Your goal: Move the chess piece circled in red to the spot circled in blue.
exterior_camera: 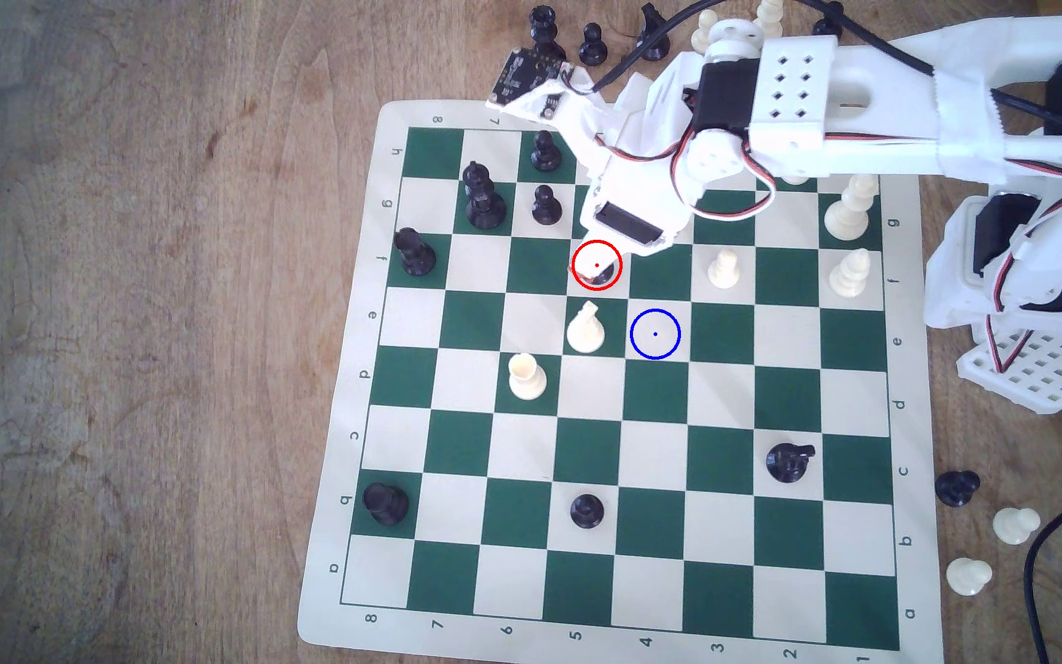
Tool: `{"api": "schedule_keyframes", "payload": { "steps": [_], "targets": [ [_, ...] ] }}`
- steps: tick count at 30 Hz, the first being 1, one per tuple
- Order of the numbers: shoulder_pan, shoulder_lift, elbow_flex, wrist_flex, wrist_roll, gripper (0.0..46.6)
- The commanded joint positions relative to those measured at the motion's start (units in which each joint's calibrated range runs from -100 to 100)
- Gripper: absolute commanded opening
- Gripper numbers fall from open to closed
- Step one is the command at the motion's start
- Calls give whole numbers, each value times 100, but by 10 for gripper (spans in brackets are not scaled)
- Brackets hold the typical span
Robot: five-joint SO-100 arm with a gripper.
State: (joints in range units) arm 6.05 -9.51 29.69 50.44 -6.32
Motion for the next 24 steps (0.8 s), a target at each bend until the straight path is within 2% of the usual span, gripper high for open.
{"api": "schedule_keyframes", "payload": {
  "steps": [1,12,24],
  "targets": [
    [-6,68,-485,-146,-20,166],
    [-132,374,-467,-408,-78,153],
    [-194,484,-412,-441,-103,112]
  ]
}}
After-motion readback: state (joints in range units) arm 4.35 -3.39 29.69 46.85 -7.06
